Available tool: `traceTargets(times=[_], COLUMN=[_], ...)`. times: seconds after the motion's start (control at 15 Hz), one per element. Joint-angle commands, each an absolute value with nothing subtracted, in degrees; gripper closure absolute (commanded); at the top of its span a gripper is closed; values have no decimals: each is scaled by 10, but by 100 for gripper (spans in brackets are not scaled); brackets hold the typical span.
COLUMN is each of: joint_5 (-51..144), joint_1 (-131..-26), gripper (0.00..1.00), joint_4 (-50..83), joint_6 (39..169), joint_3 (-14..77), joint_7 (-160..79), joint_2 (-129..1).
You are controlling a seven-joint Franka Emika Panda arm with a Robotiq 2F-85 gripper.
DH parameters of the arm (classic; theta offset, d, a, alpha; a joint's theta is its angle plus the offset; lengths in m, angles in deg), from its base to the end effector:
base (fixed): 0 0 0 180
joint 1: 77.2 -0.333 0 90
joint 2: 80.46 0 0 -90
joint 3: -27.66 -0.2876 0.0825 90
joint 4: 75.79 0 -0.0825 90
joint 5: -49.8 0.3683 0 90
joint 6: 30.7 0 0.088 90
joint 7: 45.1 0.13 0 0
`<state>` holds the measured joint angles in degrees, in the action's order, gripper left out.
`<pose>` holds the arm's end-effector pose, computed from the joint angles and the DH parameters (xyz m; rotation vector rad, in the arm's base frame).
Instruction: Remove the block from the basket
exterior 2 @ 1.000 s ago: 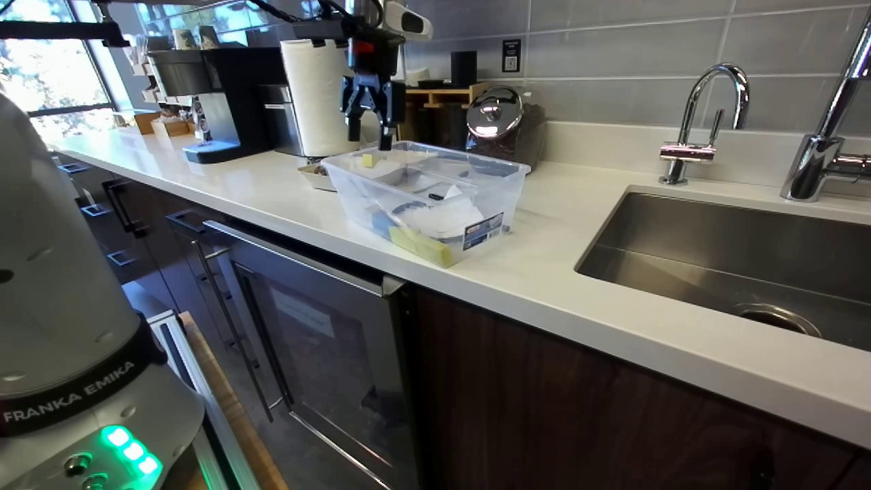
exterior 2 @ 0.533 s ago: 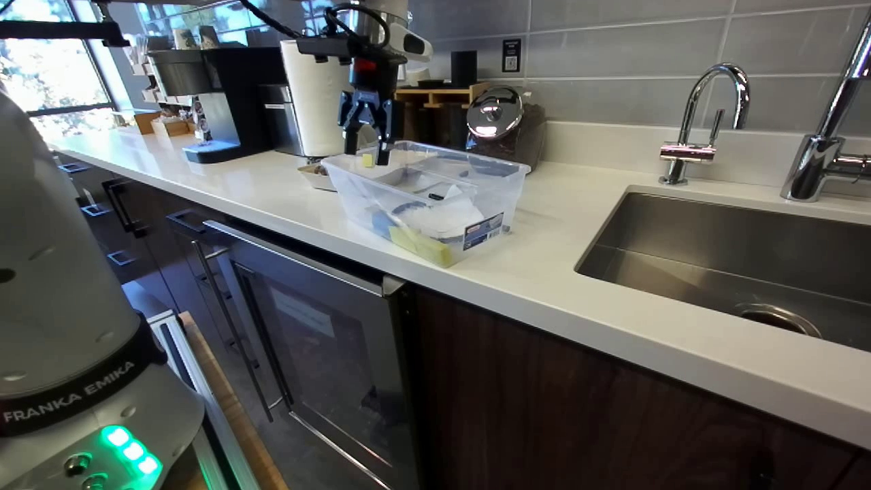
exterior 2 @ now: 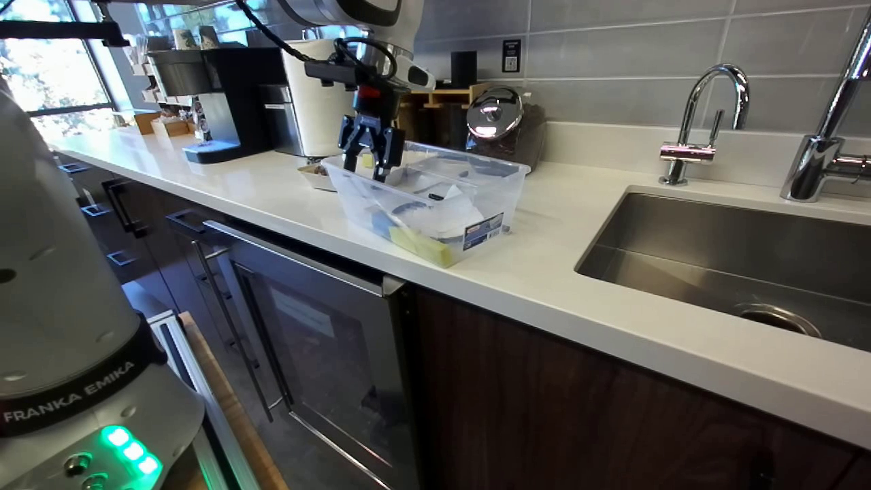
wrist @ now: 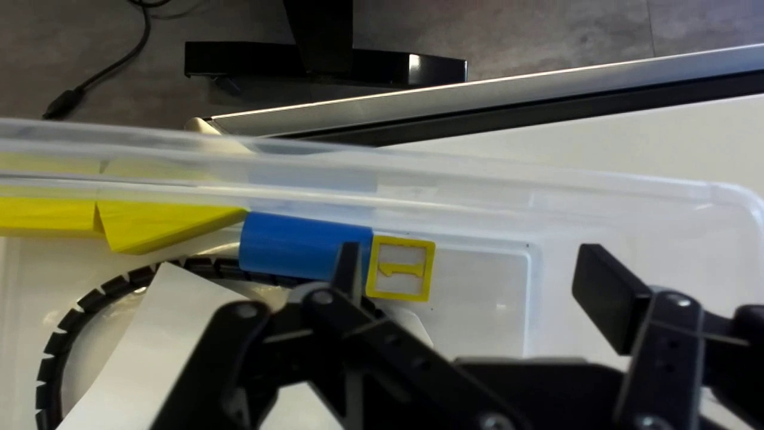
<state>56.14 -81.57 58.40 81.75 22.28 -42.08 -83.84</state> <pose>0.4330 0.0838 0.2958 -3.0461 -0.0877 0.5045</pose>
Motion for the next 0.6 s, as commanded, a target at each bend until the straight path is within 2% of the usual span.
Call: traceTargets(times=[0.0,0.07,0.2,0.53], joint_5=[574,575,577,576], joint_1=[-814,-814,-814,-815], gripper=[25,20,19,25], joint_4=[589,589,589,593], joint_6=[830,829,831,858], joint_3=[229,230,231,231], joint_7=[-428,-425,-422,-404], joint_2=[-822,-819,-812,-800])
